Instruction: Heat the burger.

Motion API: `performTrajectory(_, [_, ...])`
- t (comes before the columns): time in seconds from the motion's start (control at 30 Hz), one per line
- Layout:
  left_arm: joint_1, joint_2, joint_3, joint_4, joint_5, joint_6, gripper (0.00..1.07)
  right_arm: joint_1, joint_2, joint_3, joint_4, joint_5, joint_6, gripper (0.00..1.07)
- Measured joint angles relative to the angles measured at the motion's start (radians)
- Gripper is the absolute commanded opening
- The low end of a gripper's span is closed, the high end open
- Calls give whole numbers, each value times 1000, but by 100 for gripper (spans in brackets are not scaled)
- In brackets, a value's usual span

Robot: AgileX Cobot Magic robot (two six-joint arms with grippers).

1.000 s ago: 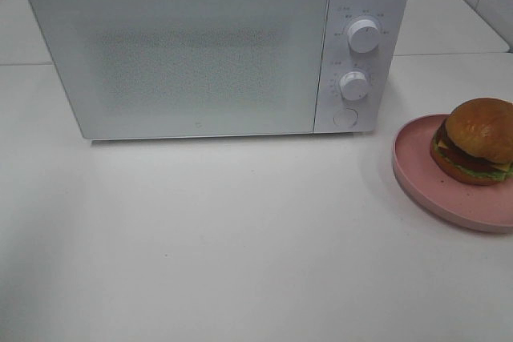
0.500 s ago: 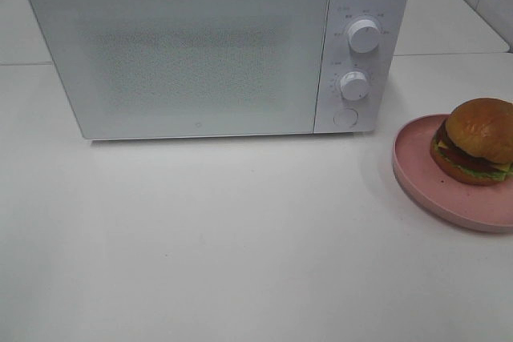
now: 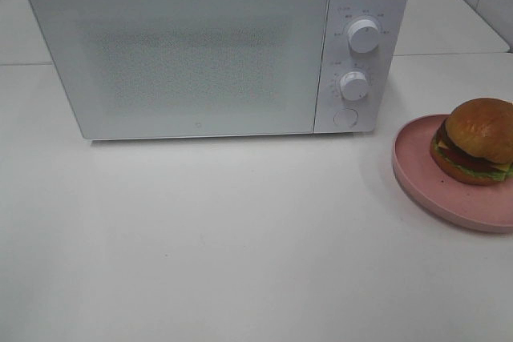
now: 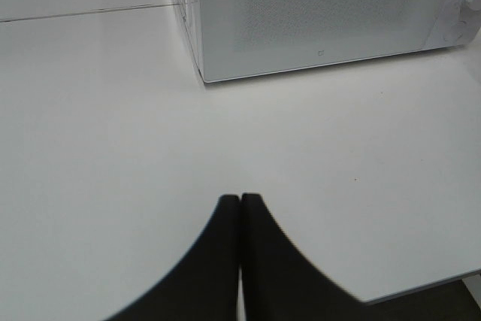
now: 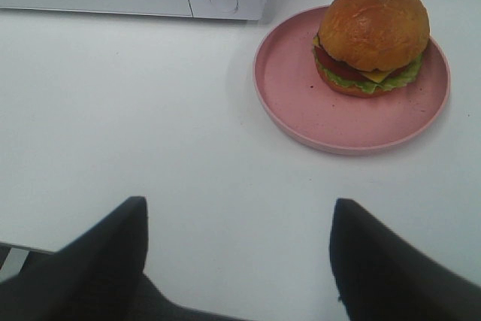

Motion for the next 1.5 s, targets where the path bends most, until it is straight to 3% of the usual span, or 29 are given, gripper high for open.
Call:
performTrajectory(0.33, [0,0,0,0,0,0,0,-11,0,0,0,0,0,66])
performTrajectory(0.5, [46,0,0,0,0,3,0,-167,0,0,0,0,0,66])
performTrajectory(0.67, [140,0,0,0,0,3,0,-232,0,0,0,0,0,66])
performTrajectory(1.1, [171,0,0,1,0,3,0,-233,-8,0,0,0,0,66])
performTrajectory(1.3, [171,0,0,1,0,3,0,-255,-134,0,1,-1,0,66])
performTrajectory(1.5, [171,0,0,1,0,3,0,-255,-142,0,1,0,0,66])
